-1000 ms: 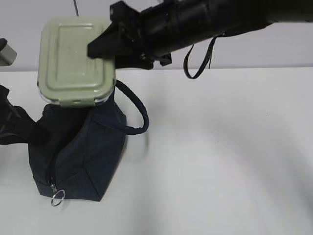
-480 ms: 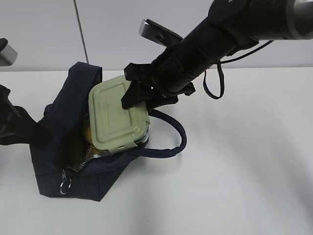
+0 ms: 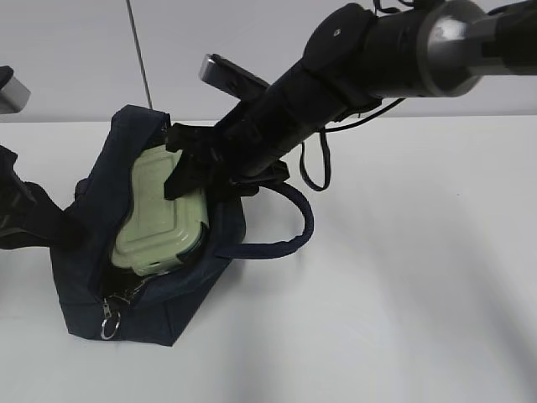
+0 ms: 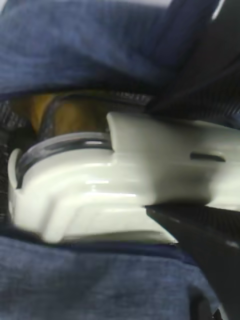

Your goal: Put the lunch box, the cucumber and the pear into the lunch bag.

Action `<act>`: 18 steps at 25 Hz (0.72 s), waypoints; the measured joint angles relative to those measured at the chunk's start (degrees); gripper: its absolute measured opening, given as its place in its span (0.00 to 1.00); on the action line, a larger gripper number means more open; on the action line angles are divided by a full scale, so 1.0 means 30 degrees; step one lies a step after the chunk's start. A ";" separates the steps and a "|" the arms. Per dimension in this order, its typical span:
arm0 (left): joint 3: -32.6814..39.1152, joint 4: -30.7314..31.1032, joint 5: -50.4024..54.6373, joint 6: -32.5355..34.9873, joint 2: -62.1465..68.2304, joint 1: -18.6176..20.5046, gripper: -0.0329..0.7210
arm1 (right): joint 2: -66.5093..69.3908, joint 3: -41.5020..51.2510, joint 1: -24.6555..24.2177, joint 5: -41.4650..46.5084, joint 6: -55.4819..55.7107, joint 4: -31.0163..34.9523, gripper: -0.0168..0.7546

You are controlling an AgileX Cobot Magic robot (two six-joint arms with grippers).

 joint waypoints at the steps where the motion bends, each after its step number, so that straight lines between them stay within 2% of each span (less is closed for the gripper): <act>1: 0.0000 0.0000 0.0000 0.0000 0.0000 0.0000 0.02 | 0.0218 -0.0243 0.0190 0.0000 0.0031 0.0011 0.48; 5: 0.0000 0.0019 0.0047 0.0000 0.0000 0.0000 0.02 | 0.0982 -0.1217 0.0496 0.0377 -0.0112 0.0044 0.50; 11: 0.0000 0.0019 0.0210 -0.0018 0.0000 0.0000 0.02 | 0.1159 -0.2799 0.0456 0.3020 -0.0927 -0.0154 0.62; 18: 0.0000 0.0035 0.0239 -0.0018 0.0000 0.0000 0.02 | -0.0615 -0.4578 0.0428 0.3568 0.0801 -0.5808 0.62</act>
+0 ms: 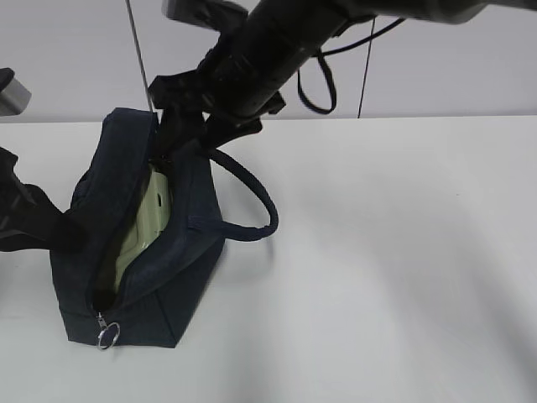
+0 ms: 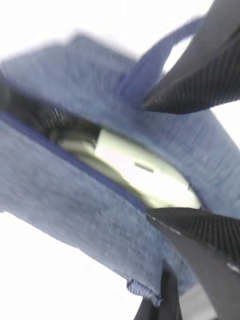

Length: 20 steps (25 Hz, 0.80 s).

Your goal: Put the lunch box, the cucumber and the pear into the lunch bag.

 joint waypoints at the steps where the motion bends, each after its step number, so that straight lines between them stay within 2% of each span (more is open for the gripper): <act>1: 0.0000 0.0000 0.0000 0.0000 0.0000 0.0000 0.02 | -0.0242 -0.0028 -0.0011 0.0000 0.0256 -0.0591 0.62; 6: 0.0000 0.0000 0.0000 0.0000 0.0000 0.0000 0.02 | -0.0416 -0.0101 -0.0011 0.0526 0.1615 -0.1979 0.62; 12: 0.0000 0.0000 0.0000 0.0000 0.0000 0.0000 0.02 | 0.1245 -0.0101 -0.0011 0.0670 0.1766 -0.0900 0.62; 14: 0.0000 0.0000 0.0000 0.0000 0.0000 0.0000 0.02 | 0.1724 -0.0101 -0.0011 0.0633 0.1679 -0.0715 0.60; 16: 0.0000 0.0000 0.0000 0.0000 0.0000 0.0000 0.02 | 0.1882 -0.0101 -0.0011 0.0552 0.1191 -0.0715 0.43; 18: 0.0000 0.0000 0.0000 -0.0036 0.0000 0.0000 0.02 | 0.1806 -0.0101 -0.0011 0.0227 0.0903 -0.0857 0.17; 20: -0.0145 0.0020 0.0000 -0.0271 0.0000 0.0000 0.02 | 0.1618 -0.0101 -0.0011 0.0145 0.0854 -0.1213 0.06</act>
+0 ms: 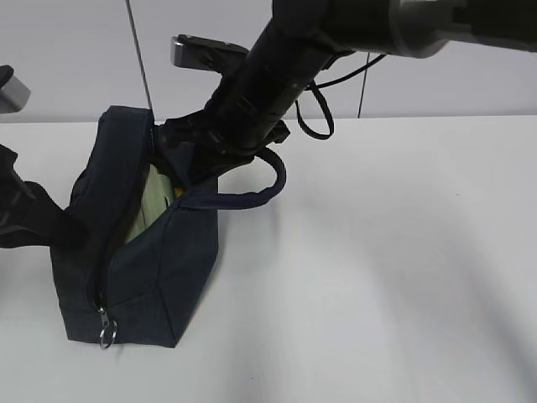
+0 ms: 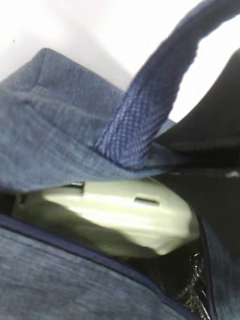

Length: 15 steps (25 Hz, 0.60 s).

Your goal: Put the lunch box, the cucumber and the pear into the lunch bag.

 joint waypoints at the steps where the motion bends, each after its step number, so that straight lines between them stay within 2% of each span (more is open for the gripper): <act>1: -0.0197 0.0052 0.0000 -0.0085 0.0047 0.0000 0.02 | -0.0140 0.0090 -0.0088 0.0000 -0.0014 -0.0046 0.04; 4: -0.1134 0.0110 0.0310 -0.0516 0.0581 -0.0019 0.02 | -0.0781 0.1224 -0.0196 -0.0354 -0.0083 -0.0093 0.03; 7: -0.2162 0.0240 0.0736 -0.0865 0.1417 -0.0350 0.02 | -0.2188 0.3810 -0.0187 -0.2539 -0.0118 -0.0093 0.03; 11: -0.3677 0.0387 0.0773 -0.1355 0.2849 -0.1523 0.02 | -0.4602 0.7390 -0.0863 -0.4171 -0.0329 -0.0030 0.03; 15: -0.5243 0.0370 0.0773 -0.1844 0.4452 -0.3039 0.02 | -0.6757 1.0659 -0.2570 -0.5439 -0.1443 0.1269 0.03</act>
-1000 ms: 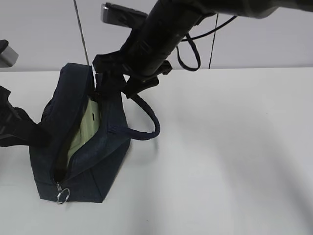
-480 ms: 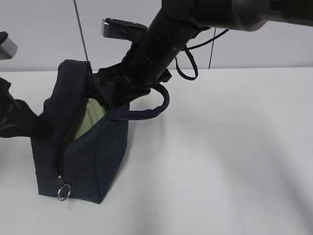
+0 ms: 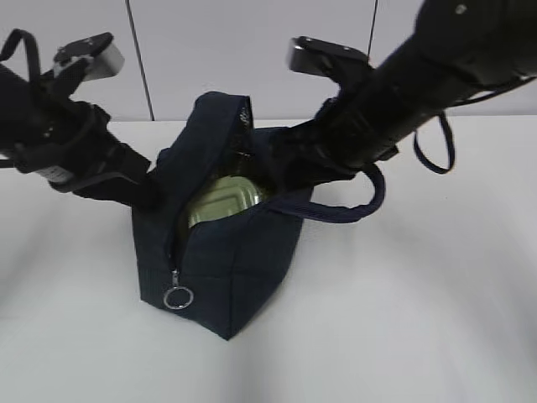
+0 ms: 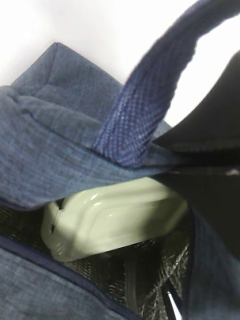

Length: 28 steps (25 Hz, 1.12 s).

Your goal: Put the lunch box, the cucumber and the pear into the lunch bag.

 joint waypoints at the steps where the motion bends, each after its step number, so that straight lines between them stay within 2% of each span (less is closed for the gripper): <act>1: -0.0388 0.0000 -0.0058 -0.0088 0.0347 -0.0280 0.02 | -0.0496 0.0594 -0.0440 -0.0134 -0.0610 0.0532 0.03; 7: -0.2124 0.0086 -0.0229 -0.0695 0.1841 -0.1815 0.02 | -0.2667 0.3238 -0.1634 -0.0806 -0.3128 0.2365 0.03; 11: -0.2266 0.0107 -0.0518 -0.0739 0.1934 -0.1985 0.03 | -0.2712 0.3279 -0.1634 -0.0806 -0.3854 0.2853 0.05; 13: -0.2266 0.0107 -0.0494 -0.0739 0.1934 -0.1985 0.08 | -0.2554 0.3241 -0.1634 -0.0806 -0.4382 0.3109 0.17; 15: -0.2266 0.0017 -0.0493 -0.0739 0.1934 -0.1985 0.18 | -0.2383 0.3108 -0.1634 -0.0806 -0.4924 0.3556 0.40; 17: -0.2266 -0.0003 -0.0493 -0.0739 0.1934 -0.1985 0.30 | -0.2383 0.2783 -0.1634 -0.0713 -0.5548 0.4147 0.59; 18: -0.2283 -0.0003 -0.0513 -0.0766 0.1934 -0.1985 0.36 | -0.2383 0.2670 -0.1634 -0.0616 -0.5803 0.4331 0.65; 21: -0.2283 -0.0021 -0.0609 -0.0787 0.1605 -0.1985 0.42 | -0.2507 0.2552 -0.1634 -0.0564 -0.6145 0.4597 0.71; 28: -0.1866 0.0164 -0.1603 -0.0787 -0.0573 -0.1985 0.44 | -0.3947 0.2527 -0.1634 -0.0352 -0.6309 0.4299 0.72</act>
